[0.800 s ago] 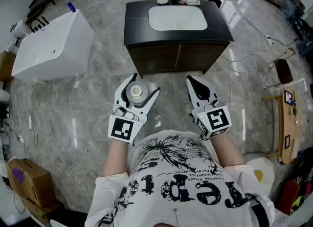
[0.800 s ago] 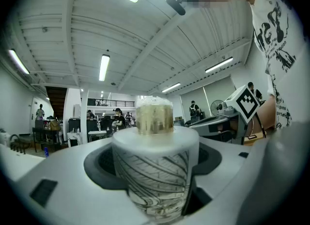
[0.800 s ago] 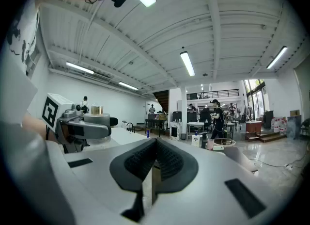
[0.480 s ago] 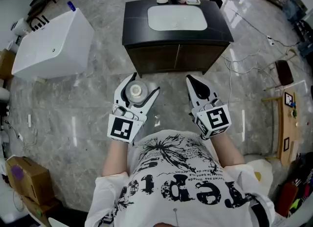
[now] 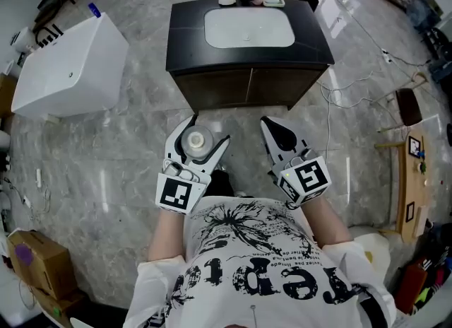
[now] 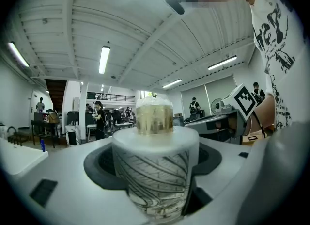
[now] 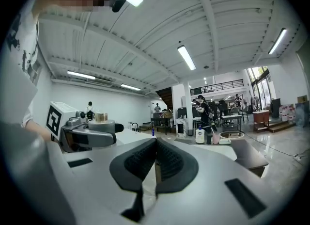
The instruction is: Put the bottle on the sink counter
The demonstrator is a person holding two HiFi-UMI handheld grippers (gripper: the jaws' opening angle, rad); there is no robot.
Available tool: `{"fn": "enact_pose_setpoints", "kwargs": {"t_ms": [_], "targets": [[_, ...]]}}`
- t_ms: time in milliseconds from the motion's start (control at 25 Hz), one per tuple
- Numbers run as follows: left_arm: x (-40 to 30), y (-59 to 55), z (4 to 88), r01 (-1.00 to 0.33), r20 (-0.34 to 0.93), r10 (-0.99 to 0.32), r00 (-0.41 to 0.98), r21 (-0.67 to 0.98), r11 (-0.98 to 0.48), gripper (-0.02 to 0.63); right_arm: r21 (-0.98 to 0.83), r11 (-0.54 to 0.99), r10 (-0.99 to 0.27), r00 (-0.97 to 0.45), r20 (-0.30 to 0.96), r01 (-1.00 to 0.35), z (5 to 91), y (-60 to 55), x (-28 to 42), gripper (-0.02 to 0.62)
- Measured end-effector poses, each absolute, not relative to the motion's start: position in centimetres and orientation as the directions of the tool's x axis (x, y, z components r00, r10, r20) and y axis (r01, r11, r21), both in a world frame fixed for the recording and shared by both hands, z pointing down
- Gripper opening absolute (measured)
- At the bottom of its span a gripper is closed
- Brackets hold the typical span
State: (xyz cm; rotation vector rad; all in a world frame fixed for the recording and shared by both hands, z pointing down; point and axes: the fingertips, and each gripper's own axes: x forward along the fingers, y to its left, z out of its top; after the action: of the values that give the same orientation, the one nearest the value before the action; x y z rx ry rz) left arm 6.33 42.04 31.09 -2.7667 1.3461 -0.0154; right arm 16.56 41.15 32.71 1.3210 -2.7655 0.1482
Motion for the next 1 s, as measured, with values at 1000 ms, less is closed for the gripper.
{"fn": "enact_pose_setpoints", "kwargs": {"t_ms": [1000], "targets": [[-5.7,-1.6,28.6,-0.701,-0.053,-0.700,0.713,-0.083,-0.708,0.347,-0.003,0.545,-0.833,-0.542,0.110,-0.838,30.5,-1.5,4.5,0.015]]}}
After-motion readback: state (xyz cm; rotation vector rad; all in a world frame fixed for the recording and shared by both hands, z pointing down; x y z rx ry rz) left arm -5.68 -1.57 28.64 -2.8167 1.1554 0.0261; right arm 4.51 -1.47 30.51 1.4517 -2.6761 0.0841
